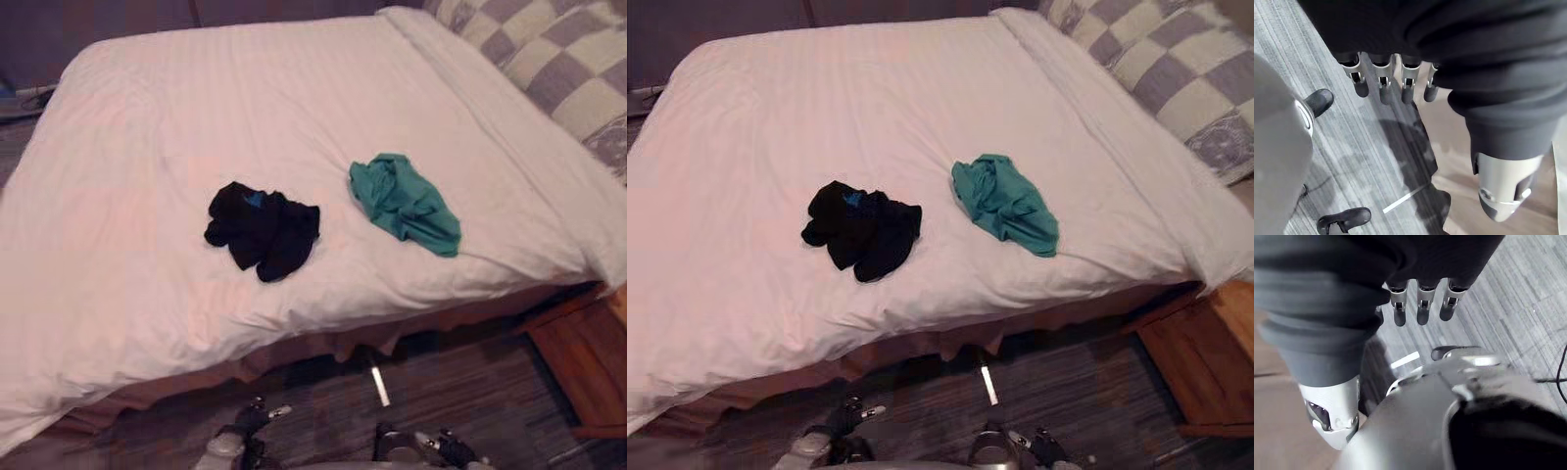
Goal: Tidy the bed and pick cloth on bed and put in laundry
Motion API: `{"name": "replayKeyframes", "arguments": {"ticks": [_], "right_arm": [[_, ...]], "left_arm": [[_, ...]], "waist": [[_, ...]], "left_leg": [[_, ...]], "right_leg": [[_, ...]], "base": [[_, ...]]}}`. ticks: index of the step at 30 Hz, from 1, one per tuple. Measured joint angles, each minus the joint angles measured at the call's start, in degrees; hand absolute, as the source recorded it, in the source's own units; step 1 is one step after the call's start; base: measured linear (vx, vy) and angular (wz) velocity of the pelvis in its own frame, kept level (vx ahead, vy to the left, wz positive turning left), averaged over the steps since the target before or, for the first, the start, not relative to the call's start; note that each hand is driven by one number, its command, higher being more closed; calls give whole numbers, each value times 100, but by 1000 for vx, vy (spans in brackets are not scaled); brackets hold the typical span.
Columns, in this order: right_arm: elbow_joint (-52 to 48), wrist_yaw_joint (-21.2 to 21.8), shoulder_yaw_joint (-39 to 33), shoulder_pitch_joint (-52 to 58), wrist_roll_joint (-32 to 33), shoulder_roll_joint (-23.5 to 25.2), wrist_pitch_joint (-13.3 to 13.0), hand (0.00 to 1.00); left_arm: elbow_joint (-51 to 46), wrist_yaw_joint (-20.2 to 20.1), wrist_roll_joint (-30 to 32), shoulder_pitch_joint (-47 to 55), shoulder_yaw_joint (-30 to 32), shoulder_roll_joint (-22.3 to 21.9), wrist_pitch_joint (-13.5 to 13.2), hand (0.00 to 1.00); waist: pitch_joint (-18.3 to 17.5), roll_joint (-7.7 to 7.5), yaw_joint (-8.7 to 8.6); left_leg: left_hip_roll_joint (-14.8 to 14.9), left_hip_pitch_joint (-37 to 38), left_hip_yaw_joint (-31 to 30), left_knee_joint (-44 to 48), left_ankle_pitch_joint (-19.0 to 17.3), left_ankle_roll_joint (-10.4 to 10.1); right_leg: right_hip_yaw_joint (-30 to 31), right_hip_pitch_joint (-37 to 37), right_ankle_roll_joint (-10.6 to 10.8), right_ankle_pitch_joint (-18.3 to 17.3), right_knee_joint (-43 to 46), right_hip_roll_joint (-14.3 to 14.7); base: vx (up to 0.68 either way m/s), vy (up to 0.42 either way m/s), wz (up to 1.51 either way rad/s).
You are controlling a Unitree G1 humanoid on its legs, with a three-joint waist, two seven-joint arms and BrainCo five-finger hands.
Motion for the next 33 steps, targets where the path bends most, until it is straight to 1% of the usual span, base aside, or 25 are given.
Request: {"name": "replayKeyframes", "arguments": {"ticks": [2, 4, 5, 7, 8, 9, 10, 11, 12, 13, 14, 16, 18, 19, 20, 22, 24, 25, 26, 27, 28, 29, 30, 31, 33], "right_arm": [[-48, 61, 243, 5, -4, -49, -81, 0], [-133, 42, 282, -7, -2, -42, -123, 0], [-172, 25, 284, -13, 19, -38, -148, 0], [-173, -81, 277, -13, 31, -9, -135, 0], [-170, -184, 252, -9, 47, 15, -77, 0], [-160, -323, 137, -4, 112, 35, 55, 0], [-155, -390, 82, 8, 163, 49, 117, 0], [-154, -587, -287, 82, 336, 138, 225, 0], [-142, -769, -642, 154, 515, 160, 248, 0], [-134, -881, -886, 190, 567, 156, 249, 0], [-136, -1101, -1527, 264, 694, 69, 245, 0], [-142, -1398, -2279, 285, 695, -281, 175, 0], [-206, -1564, -2634, 289, 669, -697, -26, 0], [-372, -1679, -2736, 299, 544, -989, -162, 0], [-481, -1743, -2740, 300, 442, -1107, -221, 0], [-1220, -2053, -2692, 296, -42, -1533, -383, 0], [-1759, -2257, -2552, 162, -566, -1823, -379, 0], [-1989, -2333, -2408, 4, -886, -1974, -323, 0], [-2097, -2352, -2325, -87, -1047, -2046, -270, 0], [-2275, -2411, -2056, -288, -1460, -2215, -125, 0], [-2374, -2418, -1863, -456, -1745, -2325, -22, 0], [-2413, -2418, -1753, -555, -1873, -2392, 25, 0], [-2429, -2411, -1507, -845, -2120, -2535, 126, 0], [-2429, -2408, -1410, -966, -2192, -2598, 155, 0], [-2429, -2338, -961, -1563, -2285, -2874, 318, 0]], "left_arm": [[5, 60, 41, 56, 9, 10, 5, 0], [9, 165, 45, 105, 27, 33, 21, 0], [11, 212, 3, 134, 65, 68, 21, 0], [15, 241, -119, 144, 136, 133, 24, 0], [17, 253, -180, 145, 252, 150, 33, 0], [24, 304, -278, 153, 449, 137, 45, 0], [27, 356, -334, 165, 574, 125, 47, 0], [27, 487, -439, 227, 903, 116, 45, 0], [26, 564, -517, 309, 1228, 124, 33, 0], [25, 633, -522, 362, 1416, 134, 10, 0], [17, 753, -520, 509, 1878, 200, -46, 0], [0, 1002, -489, 673, 2429, 508, -329, 0], [-66, 1180, -427, 697, 2799, 950, -545, 0], [-318, 1327, -294, 687, 2916, 1303, -752, 0], [-477, 1393, -231, 681, 2948, 1455, -844, 0], [-1320, 1605, 134, 463, 2890, 2087, -1156, 0], [-1884, 1675, 422, 75, 2684, 2513, -1252, 0], [-2166, 1692, 584, -116, 2516, 2755, -1276, 0], [-2301, 1688, 659, -222, 2407, 2874, -1275, 0], [-2591, 1653, 792, -509, 2106, 3136, -1255, 0], [-2830, 1599, 852, -720, 1903, 3296, -1215, 0], [-2949, 1577, 856, -841, 1790, 3357, -1193, 0], [-3216, 1456, 856, -1104, 1573, 3499, -1117, 0], [-3270, 1394, 856, -1245, 1454, 3560, -1098, 0], [-3381, 1135, 855, -1997, 863, 3716, -938, 0]], "waist": [[-41, -3, 11], [-46, -24, 36], [-69, -63, 40], [-104, -121, 48], [-114, -139, 41], [-120, -148, 42], [-119, -148, 41], [-123, -141, 46], [-135, -124, 36], [-145, -111, 37], [-232, -77, 42], [-304, -47, 76], [-322, -23, 117], [-323, -13, 119], [-325, -10, 123], [-335, 29, 105], [-356, 60, 98], [-360, 70, 99], [-363, 75, 95], [-370, 67, 95], [-371, 51, 87], [-373, 46, 78], [-370, 36, 67], [-367, 38, 53], [-322, 18, -1]], "left_leg": [[6, 16, -82, -28, 11, 17], [4, 18, -139, -40, 18, 26], [-11, 24, -145, -44, 32, 46], [-47, 25, -141, -50, 81, 113], [-56, 43, -146, -52, 86, 119], [-61, 75, -150, -53, 87, 119], [-61, 92, -158, -54, 97, 133], [-65, 142, -214, -61, 120, 160], [-68, 190, -244, -85, 136, 160], [-75, 225, -250, -118, 152, 159], [-95, 275, -256, -221, 210, 166], [-108, 320, -252, -284, 235, 175], [-111, 295, -249, -301, 228, 186], [-118, 216, -255, -332, 222, 197], [-122, 183, -256, -333, 220, 197], [-166, 16, -263, -336, 193, 166], [-225, -138, -261, -337, 193, 165], [-265, -203, -264, -337, 193, 165], [-280, -220, -264, -337, 194, 164], [-317, -232, -264, -336, 196, 163], [-352, -241, -265, -335, 201, 164], [-369, -252, -263, -334, 244, 186], [-409, -296, -239, -301, 337, 249], [-414, -321, -229, -297, 348, 261], [-416, -394, -208, -295, 413, 343]], "right_leg": [[-16, 43, -22, -16, 27, 8], [-50, 98, -25, -20, 6, 9], [-42, 110, -27, -22, 6, -2], [-36, 127, -26, -27, -13, -31], [-32, 191, -26, -34, -80, -33], [-19, 241, -27, -57, -119, -33], [-21, 267, -26, -62, -122, -32], [-48, 348, -46, -96, -125, -32], [-70, 405, -41, -140, -123, -33], [-69, 415, -13, -165, -117, -33], [-70, 417, 5, -205, -100, -32], [-43, 423, 38, -236, -68, -33], [-26, 421, 39, -237, -68, -31], [-18, 406, 39, -237, -70, -29], [-11, 397, 39, -237, -76, -28], [26, 364, 36, -238, -145, -31], [183, 220, 22, -239, -172, -29], [292, 151, 10, -231, -178, -34], [324, 135, -4, -222, -186, -38], [369, 133, -37, -198, -217, -62], [405, 133, -31, -174, -251, -87], [435, 127, -14, -138, -269, -99], [493, 94, 68, -45, -284, -126], [505, 80, 74, -22, -289, -128], [516, -17, 38, 10, -245, -126]], "base": [[102, 30, 22], [56, 19, 16], [24, 27, 7], [-1, 20, 4], [-27, 6, 4], [-52, 5, 5], [-65, -5, 10], [-88, -10, 16], [-83, -9, 16], [-90, -2, 15], [-69, 3, 9], [-57, 3, 5], [-86, 4, 10], [-107, 3, 16], [-103, 9, 24], [-61, 21, 41], [-3, 39, 32], [23, 47, 9], [48, 57, 2], [65, 45, 0], [78, 42, -1], [123, 30, -8], [142, 23, -8], [165, 16, -5], [99, -3, 0]]}}
